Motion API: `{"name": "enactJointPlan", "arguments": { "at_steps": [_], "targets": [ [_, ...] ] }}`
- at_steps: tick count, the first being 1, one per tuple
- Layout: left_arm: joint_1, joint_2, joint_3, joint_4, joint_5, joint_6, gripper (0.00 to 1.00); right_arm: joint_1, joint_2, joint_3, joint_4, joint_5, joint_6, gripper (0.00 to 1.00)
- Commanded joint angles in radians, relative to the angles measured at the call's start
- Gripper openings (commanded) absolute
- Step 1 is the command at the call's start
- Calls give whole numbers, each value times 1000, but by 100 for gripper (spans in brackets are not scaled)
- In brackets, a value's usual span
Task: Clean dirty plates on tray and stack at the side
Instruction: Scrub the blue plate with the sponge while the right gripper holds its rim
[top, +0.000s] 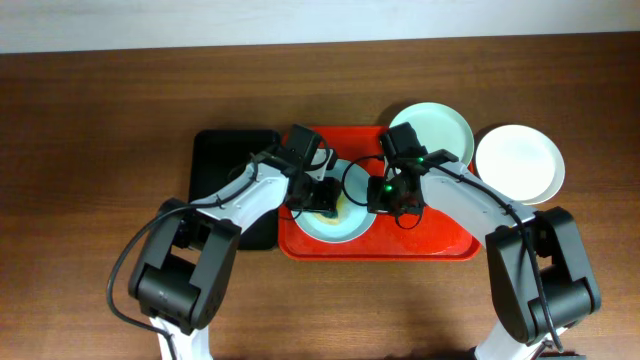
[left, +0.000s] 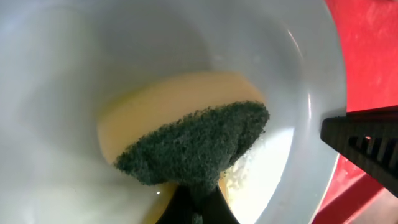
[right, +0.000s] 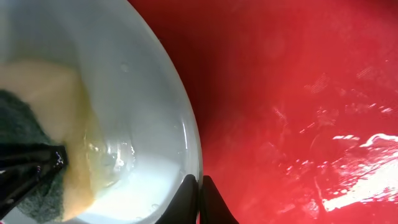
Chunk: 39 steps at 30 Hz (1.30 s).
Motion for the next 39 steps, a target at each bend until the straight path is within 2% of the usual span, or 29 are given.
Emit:
{"name": "enactJointPlan", "arguments": {
  "at_steps": [1,5,9,12,17,20,22,25,26,31,33,39],
  "targets": [
    [-2,12,41,-82,58,4,0,14,3,-11,7,-109,-8,4],
    [24,-96,68,-109,40,24,0,14,3,-11,4,-109,-8,4],
    [10,-143,68,-122,-119,2,0,15,3,-11,4,-110,-7,4],
    [-8,-117,67,-126,-216,-12,0,30,3,-11,11,-109,-7,4],
    [-13,-55,67,-113,-245,-58,0,48,3,-11,15,-97,-7,4],
    [-13,-16,67,-114,-312,-65,0,48,3,-11,10,-85,-7,4],
    [-13,14,67,-127,-373,-117,0,48,3,-11,6,-82,-7,4],
    [-13,56,67,-120,-303,-134,0,48,3,-11,4,-82,-7,4],
    [-13,73,67,-121,-226,-127,0,48,3,-11,4,-82,-7,4],
    [-13,83,68,-112,49,-22,0,48,3,-11,4,-82,-7,4],
    [-13,83,75,-110,117,0,0,48,3,-11,4,-82,-7,4],
    [23,29,135,-185,96,24,0,48,3,-12,3,-82,-7,4]
  ]
}}
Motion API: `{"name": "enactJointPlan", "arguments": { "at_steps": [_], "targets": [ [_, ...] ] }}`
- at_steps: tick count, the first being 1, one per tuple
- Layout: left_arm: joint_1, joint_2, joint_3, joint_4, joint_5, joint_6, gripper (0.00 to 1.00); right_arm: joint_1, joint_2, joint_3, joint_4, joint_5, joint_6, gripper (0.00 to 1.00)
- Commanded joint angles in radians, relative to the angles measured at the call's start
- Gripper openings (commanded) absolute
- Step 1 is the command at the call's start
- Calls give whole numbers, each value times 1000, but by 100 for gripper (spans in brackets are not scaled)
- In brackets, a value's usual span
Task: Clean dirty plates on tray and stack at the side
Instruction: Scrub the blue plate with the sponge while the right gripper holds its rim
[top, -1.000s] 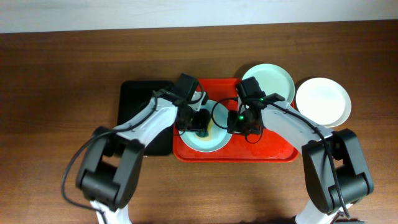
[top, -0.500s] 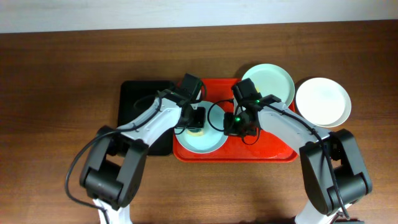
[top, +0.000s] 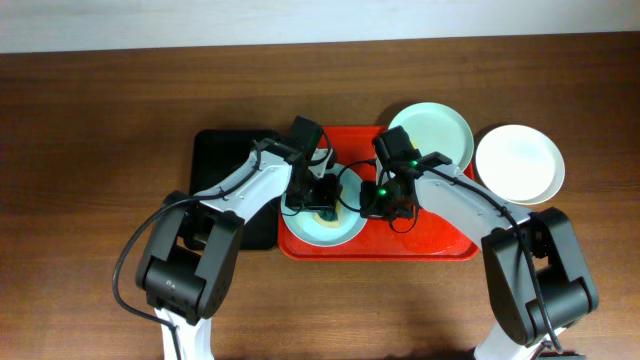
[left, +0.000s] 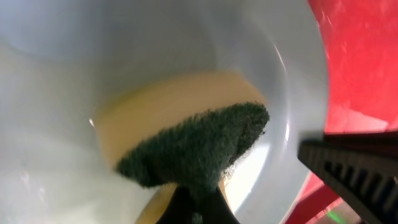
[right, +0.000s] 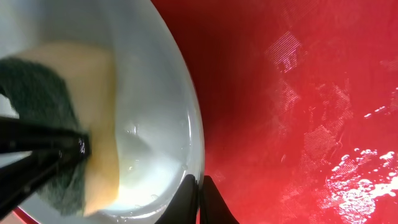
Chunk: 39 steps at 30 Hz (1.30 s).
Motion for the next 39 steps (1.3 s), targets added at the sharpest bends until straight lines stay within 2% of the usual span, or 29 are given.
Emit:
{"name": "enactJointPlan", "arguments": {
  "at_steps": [1,6,13,19,25,33,39],
  "targets": [
    [21,-37,25,-24,44,37,0,16,3,-6,3,-29,-7,4],
    [32,-129,25,-84,-204,31,0,16,3,-8,3,-29,-7,4],
    [27,-137,19,-109,-354,7,0,16,3,-11,4,-27,-7,4],
    [13,-135,-24,-89,-357,5,0,16,3,-11,4,-25,-7,4],
    [12,-134,-130,18,-348,-37,0,16,3,-11,4,-25,-7,4],
    [12,-127,-233,103,-261,-39,0,16,3,-11,13,-26,-7,4],
    [12,-64,-239,145,-152,-39,0,16,3,-11,13,-26,-7,4]
  ]
}}
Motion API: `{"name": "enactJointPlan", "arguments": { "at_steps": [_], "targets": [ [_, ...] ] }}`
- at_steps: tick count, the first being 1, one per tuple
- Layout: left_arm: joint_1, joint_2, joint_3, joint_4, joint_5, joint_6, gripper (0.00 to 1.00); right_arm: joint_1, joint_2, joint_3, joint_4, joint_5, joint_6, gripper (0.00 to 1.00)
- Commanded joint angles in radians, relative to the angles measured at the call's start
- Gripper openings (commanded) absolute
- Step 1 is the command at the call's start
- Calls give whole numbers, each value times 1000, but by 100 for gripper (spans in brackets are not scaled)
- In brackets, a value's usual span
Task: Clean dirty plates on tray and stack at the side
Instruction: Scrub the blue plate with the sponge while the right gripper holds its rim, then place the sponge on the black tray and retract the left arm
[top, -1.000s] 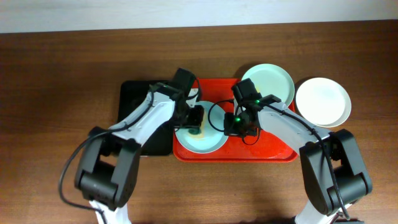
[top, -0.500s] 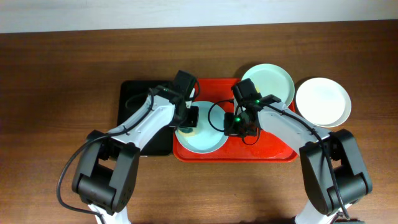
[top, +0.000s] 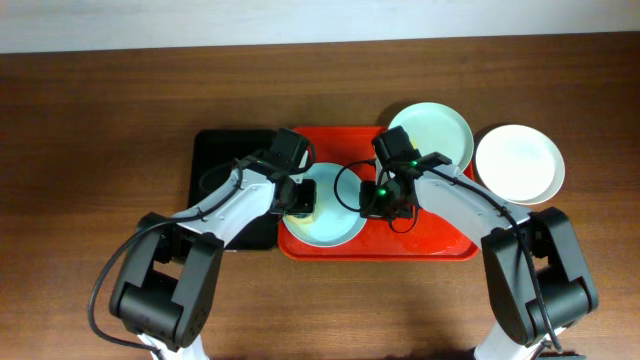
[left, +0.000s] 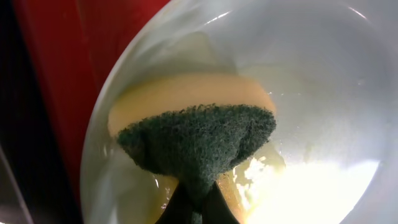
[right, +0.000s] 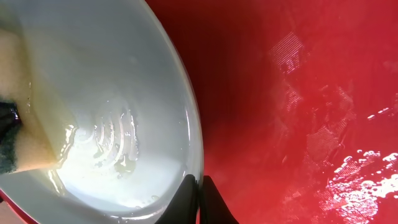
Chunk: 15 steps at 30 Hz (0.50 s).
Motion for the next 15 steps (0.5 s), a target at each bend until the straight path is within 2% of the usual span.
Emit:
{"name": "enactJointPlan", "arguments": {
  "at_steps": [1,8,15],
  "targets": [
    [-14,93,-43,23,179,-10,0,15,3,-10,8,-24,-7,4],
    [-14,86,-8,34,434,-9,0,15,3,-10,7,-24,-7,4],
    [21,-90,60,13,407,-9,0,15,3,-10,5,-24,-7,4]
  ]
}}
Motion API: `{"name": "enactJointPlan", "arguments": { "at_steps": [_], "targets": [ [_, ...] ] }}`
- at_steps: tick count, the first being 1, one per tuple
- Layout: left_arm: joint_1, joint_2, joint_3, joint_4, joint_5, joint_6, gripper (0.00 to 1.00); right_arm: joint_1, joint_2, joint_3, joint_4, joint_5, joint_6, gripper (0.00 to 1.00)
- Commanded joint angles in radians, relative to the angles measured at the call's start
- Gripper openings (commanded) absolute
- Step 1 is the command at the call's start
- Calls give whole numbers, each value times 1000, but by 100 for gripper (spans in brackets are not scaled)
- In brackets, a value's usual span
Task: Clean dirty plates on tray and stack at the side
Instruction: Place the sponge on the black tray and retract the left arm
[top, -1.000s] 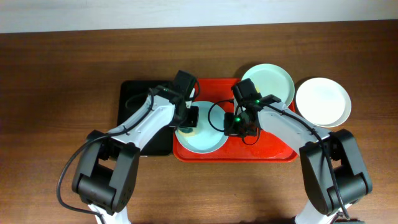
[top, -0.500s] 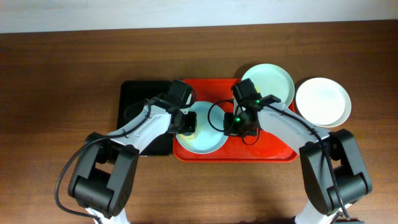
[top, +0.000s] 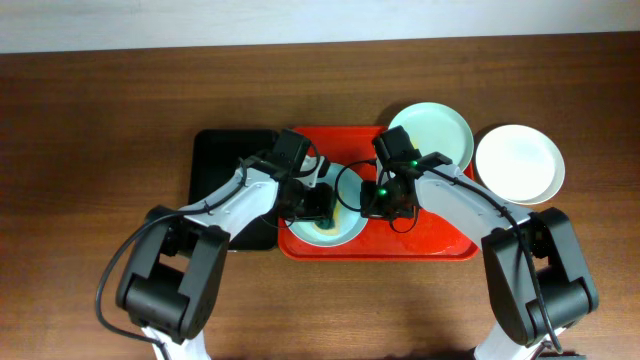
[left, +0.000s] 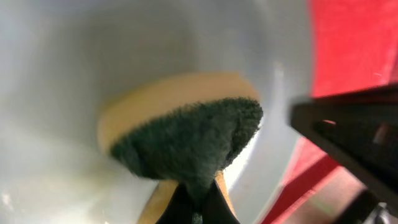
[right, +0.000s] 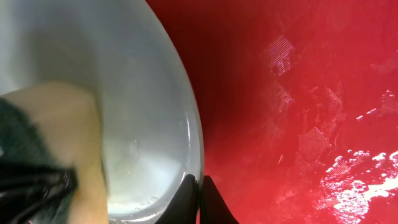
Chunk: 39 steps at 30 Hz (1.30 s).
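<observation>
A pale plate (top: 345, 228) lies at the left end of the red tray (top: 435, 243). My left gripper (top: 318, 207) is shut on a yellow sponge with a dark green scouring face (left: 186, 137), pressed onto the plate's inside (left: 81, 56) near its right rim. The left gripper (left: 198, 202) pinches the sponge from below. My right gripper (top: 373, 200) is shut on the plate's right rim, seen as the closed tips (right: 199, 194) over the rim (right: 194, 137). The sponge (right: 68, 130) shows at the left of the wet plate.
A mint-green plate (top: 440, 128) sits over the tray's back right corner. A white plate (top: 520, 162) lies on the wooden table to the right of it. A black mat (top: 222, 170) lies left of the tray. The tray floor (right: 298, 93) is wet.
The sponge in my left gripper was at the plate's left edge and is now across it, close to the right gripper's fingers. The right gripper still holds the rim at the same place.
With the right gripper pinching the plate's right rim throughout, the left gripper held the sponge at the plate's middle, then again at its middle with the plate shifted slightly left, then at its left edge, and now near its right side.
</observation>
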Motion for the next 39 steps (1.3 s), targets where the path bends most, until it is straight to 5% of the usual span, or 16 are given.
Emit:
{"name": "enactJointPlan", "arguments": {
  "at_steps": [1,7,14,28,36,39],
  "targets": [
    [35,-168,55,-29,-6,-8,0,16,3,-10,4,-37,-7,4],
    [145,-407,56,-216,-426,48,0,16,3,-10,0,-36,-7,4],
    [239,-372,37,-351,-506,158,0,16,3,-10,0,-37,-7,4],
    [242,-120,-29,-290,-508,161,0,16,3,-10,0,-36,-7,5],
    [249,-150,136,-407,-512,160,57,16,3,-10,0,-36,-7,12],
    [279,-193,252,-470,-534,108,69,16,3,-10,0,-36,-7,14]
  ]
}}
